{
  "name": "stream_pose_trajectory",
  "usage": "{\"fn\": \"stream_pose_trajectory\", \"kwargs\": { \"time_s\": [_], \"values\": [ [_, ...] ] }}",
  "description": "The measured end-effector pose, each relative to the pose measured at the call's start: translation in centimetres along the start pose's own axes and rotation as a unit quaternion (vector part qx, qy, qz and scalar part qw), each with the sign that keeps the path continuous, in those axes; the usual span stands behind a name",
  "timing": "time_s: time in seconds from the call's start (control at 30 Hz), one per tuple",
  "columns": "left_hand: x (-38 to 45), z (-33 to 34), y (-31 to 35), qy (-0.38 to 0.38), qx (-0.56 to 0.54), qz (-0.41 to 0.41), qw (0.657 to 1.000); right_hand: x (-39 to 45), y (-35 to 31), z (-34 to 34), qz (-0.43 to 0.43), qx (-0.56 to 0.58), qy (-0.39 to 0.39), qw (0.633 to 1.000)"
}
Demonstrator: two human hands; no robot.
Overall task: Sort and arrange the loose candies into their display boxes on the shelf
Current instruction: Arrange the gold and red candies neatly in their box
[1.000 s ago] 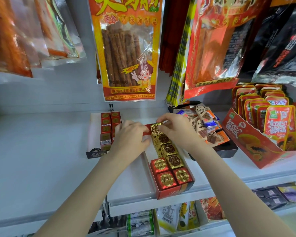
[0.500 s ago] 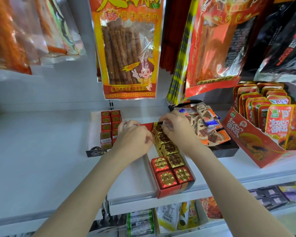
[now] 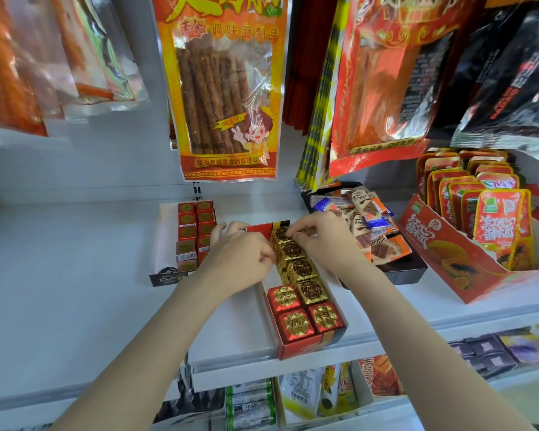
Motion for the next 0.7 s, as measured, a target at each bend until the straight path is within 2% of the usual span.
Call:
{"fn": "stream_pose_trajectory", "kwargs": {
  "time_s": [0.27,0.43,0.53,0.6,0.7],
  "values": [
    [-0.1,-0.3,0.0,0.007,-0.007,-0.004,1.000,-0.2,0.1,-0.6,0.000,0.000,-0.003,1.000],
    [-0.2,-0.4,0.5,0.007,-0.012,0.007,1.000,-0.4,0.0,0.4,-0.021,-0.033,-0.081,0.996],
    [-0.4,-0.6,0.4,0.009,-0.013,0.007,1.000,-0.6,0.0,0.8,-0.025,-0.044,-0.091,0.995],
    [-0.6,-1.4,0.2,0.033,-0.021,0.003,0.999,-0.6,-0.3,0.4,-0.028,-0.048,-0.088,0.995],
    [-1.9,-3.9,-0.8,0.113,-0.048,-0.014,0.992,-1.3,-0.5,-1.2,-0.023,-0.049,-0.089,0.995]
  ]
}}
Point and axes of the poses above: each hand's wrist, its own x-axis towards the middle knuckle, its own z-axis out of the palm, y = z × x, the point moved 9 cm from there along x, towards the middle knuckle, and after that the axes turned 14 degrees about x, right-handed, at the moved point
